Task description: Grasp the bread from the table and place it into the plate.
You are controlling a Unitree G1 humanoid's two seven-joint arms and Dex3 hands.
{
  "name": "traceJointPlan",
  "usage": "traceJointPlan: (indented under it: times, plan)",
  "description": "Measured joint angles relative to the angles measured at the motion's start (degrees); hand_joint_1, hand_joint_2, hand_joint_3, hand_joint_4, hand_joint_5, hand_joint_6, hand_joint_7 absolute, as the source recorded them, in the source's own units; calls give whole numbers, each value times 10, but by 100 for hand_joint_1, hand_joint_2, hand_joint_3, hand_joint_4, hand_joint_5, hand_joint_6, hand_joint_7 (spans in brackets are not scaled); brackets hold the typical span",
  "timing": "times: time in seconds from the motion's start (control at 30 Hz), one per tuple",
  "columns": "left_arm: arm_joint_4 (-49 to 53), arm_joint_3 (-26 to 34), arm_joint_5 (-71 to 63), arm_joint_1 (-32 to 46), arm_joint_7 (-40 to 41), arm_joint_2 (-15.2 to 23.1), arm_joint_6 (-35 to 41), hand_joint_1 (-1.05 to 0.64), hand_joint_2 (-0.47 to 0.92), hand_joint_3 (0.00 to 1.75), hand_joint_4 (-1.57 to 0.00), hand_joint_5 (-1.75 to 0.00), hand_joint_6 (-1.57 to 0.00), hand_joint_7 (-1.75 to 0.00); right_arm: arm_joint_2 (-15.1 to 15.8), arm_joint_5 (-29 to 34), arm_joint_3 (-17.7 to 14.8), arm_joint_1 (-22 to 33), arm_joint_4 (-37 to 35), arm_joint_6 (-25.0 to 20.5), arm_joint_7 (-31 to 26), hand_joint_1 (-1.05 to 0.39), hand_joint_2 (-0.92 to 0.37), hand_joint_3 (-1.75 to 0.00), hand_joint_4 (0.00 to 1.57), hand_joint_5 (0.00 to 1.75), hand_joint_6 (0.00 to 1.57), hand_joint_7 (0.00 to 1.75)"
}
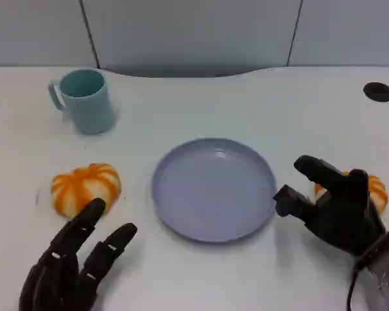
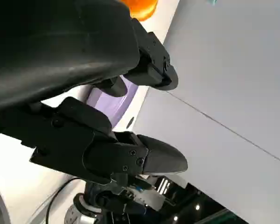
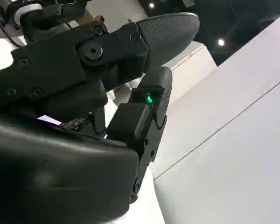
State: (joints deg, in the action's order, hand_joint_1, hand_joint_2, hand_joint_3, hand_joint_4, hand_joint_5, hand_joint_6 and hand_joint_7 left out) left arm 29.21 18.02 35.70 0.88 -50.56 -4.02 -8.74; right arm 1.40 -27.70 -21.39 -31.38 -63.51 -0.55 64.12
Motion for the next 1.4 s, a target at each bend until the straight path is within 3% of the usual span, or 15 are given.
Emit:
traceJointPlan:
  times: [0.53,0.57,0.77,0.87,0.97,1.23,1.4]
  plan:
    - [-12,-15,-30,11,0,-4,-61,-78,92,31,-27,-57,-47,0,0,0,-1,0,0,4,8,-47,-92,-11,75,133,115,3]
    - [-12,-16,-30,11,0,-3,-62,-79,92,24,-32,-58,-49,-1,0,0,-1,0,0,4,8,-47,-92,-10,75,133,116,4]
    - [-19,-20,-147,13,37,-2,-283,-66,90,3,-38,-50,-54,-2,-2,0,-1,0,1,-1,6,-45,-92,-11,74,134,115,3]
    - [-41,-12,-253,0,93,20,-411,-66,92,1,-44,-41,-55,-1,-3,-1,-1,0,1,-1,5,-45,-92,-12,73,134,115,3]
    - [-56,16,-366,-55,189,75,-495,-67,91,0,-45,-37,-55,0,-3,-2,-6,-1,0,-1,2,-46,-92,-10,75,133,116,4]
    - [66,-16,-559,-185,395,165,-520,-67,92,0,-43,-33,-51,0,-2,-2,-15,-10,-15,4,-1,-45,-92,-9,74,130,115,2]
    - [213,-90,-683,-272,565,220,-473,-80,92,5,-27,-21,-39,0,-2,-1,-17,-15,-19,8,1,-45,-92,-9,76,129,115,3]
